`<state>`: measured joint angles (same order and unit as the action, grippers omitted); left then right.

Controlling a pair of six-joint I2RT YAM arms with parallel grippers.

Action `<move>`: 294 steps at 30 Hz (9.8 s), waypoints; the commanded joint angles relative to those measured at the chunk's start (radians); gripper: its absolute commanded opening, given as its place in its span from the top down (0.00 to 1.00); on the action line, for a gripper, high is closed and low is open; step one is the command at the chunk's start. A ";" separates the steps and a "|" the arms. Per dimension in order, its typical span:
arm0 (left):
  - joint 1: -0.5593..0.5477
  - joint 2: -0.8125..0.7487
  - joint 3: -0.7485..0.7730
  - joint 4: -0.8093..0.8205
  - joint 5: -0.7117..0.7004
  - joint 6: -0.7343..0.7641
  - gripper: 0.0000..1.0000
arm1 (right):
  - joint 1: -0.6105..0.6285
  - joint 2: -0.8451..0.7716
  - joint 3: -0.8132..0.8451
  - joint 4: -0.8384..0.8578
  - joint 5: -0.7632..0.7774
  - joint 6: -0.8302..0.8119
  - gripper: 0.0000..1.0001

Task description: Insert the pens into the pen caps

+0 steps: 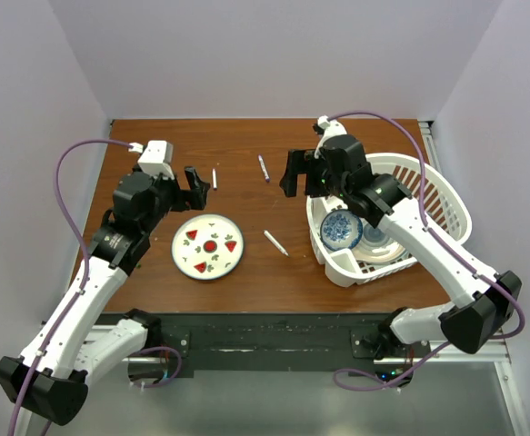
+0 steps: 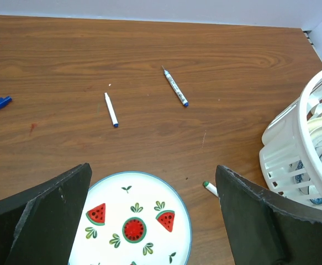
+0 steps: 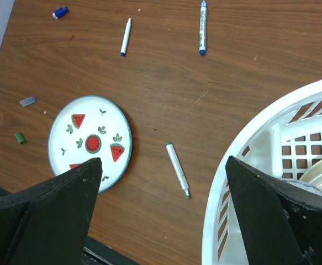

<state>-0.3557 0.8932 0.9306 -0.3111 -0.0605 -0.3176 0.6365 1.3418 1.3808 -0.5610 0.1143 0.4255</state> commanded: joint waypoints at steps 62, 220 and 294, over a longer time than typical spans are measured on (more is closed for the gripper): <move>0.003 -0.096 -0.032 0.066 -0.168 -0.018 0.01 | -0.041 1.152 0.807 0.095 0.178 -0.225 0.76; 0.308 0.612 0.071 -0.290 -0.084 1.112 0.51 | 0.126 -0.119 -0.447 0.590 -0.426 0.167 1.00; 0.551 0.849 0.174 -0.275 -0.039 0.911 0.44 | 0.129 -0.276 -0.443 0.474 -0.340 0.105 1.00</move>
<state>0.1665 1.7203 1.0771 -0.6140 -0.1284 0.6121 0.7612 1.0981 0.9382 -0.0978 -0.2642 0.5415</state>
